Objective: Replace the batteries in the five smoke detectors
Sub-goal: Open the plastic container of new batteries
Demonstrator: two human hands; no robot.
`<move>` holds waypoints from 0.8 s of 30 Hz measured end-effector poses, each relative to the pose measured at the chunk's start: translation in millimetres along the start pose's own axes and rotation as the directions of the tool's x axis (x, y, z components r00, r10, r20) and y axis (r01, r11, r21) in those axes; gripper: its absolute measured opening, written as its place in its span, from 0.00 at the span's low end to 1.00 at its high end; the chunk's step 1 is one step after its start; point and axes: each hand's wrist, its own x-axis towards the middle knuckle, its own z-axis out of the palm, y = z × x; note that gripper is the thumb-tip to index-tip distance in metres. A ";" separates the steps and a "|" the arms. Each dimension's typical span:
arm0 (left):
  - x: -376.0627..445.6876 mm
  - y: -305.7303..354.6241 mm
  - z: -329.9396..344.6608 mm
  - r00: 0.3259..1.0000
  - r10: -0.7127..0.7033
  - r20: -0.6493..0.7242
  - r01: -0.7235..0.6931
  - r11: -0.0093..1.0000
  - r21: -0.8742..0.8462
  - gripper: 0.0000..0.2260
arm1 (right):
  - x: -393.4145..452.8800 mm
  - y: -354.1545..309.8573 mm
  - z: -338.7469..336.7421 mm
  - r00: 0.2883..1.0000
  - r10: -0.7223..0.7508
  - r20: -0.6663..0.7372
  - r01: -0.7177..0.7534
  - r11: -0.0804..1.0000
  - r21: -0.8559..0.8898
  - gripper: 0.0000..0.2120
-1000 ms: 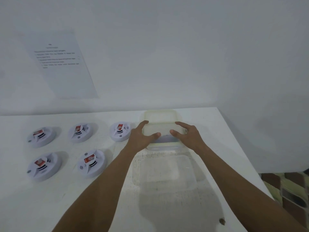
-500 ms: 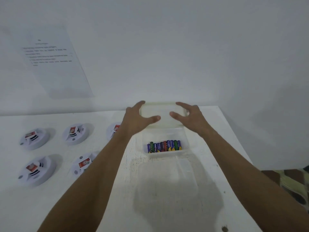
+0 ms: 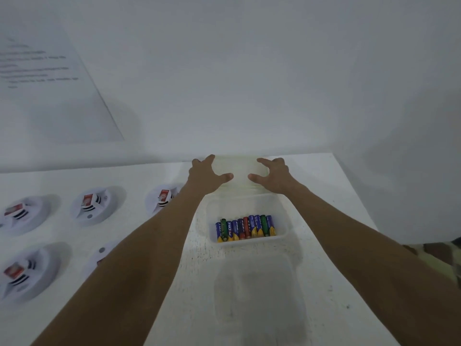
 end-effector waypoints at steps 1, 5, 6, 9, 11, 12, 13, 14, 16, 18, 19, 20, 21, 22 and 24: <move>0.2 -1.5 3.7 1.000 -0.009 0.006 0.008 0.999 0.044 0.41 | 1.3 2.0 1.8 1.000 0.008 0.004 -0.008 0.999 -0.034 0.36; -3.1 -5.5 11.6 0.998 -0.052 0.023 0.049 0.993 0.110 0.39 | 0.8 5.6 6.4 1.000 0.009 0.014 -0.007 0.995 -0.102 0.36; -4.8 -5.5 11.3 0.998 -0.052 0.020 0.050 0.994 0.099 0.39 | -0.7 4.9 6.0 1.000 0.008 0.012 -0.007 0.995 -0.095 0.35; -14.1 -1.4 0.9 0.999 -0.031 -0.015 0.031 0.998 0.046 0.34 | -11.9 -0.5 -4.6 1.000 -0.005 -0.019 0.005 0.999 -0.033 0.31; -27.6 4.4 -10.5 0.998 0.007 -0.055 -0.009 0.999 -0.041 0.32 | -29.0 -6.6 -15.7 0.996 -0.060 -0.063 0.062 0.998 0.025 0.29; -37.2 8.5 -15.4 0.997 0.028 -0.078 -0.035 0.995 -0.094 0.31 | -40.3 -9.5 -20.4 0.991 -0.099 -0.094 0.104 0.993 0.053 0.28; -49.9 12.6 -18.8 0.994 0.047 -0.102 -0.062 0.988 -0.143 0.31 | -54.2 -11.5 -23.6 0.984 -0.132 -0.124 0.143 0.986 0.081 0.27; -65.0 16.3 -20.5 0.989 0.069 -0.128 -0.092 0.979 -0.181 0.30 | -69.3 -13.0 -25.3 0.977 -0.157 -0.147 0.175 0.978 0.116 0.26; -102.1 18.9 -18.9 0.980 0.113 -0.162 -0.149 0.961 -0.235 0.29 | -104.5 -12.6 -25.2 0.968 -0.189 -0.167 0.220 0.957 0.190 0.25; -144.2 14.1 -14.1 0.975 0.159 -0.155 -0.194 0.948 -0.253 0.28 | -144.5 -7.5 -20.2 0.959 -0.226 -0.174 0.261 0.939 0.222 0.24; -165.6 9.3 -10.8 0.972 0.186 -0.145 -0.216 0.948 -0.235 0.28 | -164.7 -3.0 -15.8 0.953 -0.249 -0.173 0.284 0.933 0.222 0.24; -186.9 3.3 -6.6 0.968 0.211 -0.137 -0.236 0.950 -0.206 0.28 | -184.5 3.0 -10.0 0.947 -0.274 -0.167 0.307 0.927 0.216 0.24; -207.8 -3.2 -1.9 0.965 0.226 -0.132 -0.248 0.951 -0.184 0.29 | -203.1 10.4 -3.3 0.942 -0.298 -0.154 0.326 0.922 0.208 0.24; -227.2 -9.1 2.5 0.965 0.228 -0.127 -0.248 0.953 -0.174 0.29 | -219.9 18.2 3.4 0.940 -0.315 -0.134 0.337 0.920 0.199 0.25; -261.2 -19.2 11.3 0.977 0.189 -0.100 -0.205 0.960 -0.189 0.33 | -248.7 31.0 15.2 0.953 -0.296 -0.069 0.303 0.936 0.179 0.29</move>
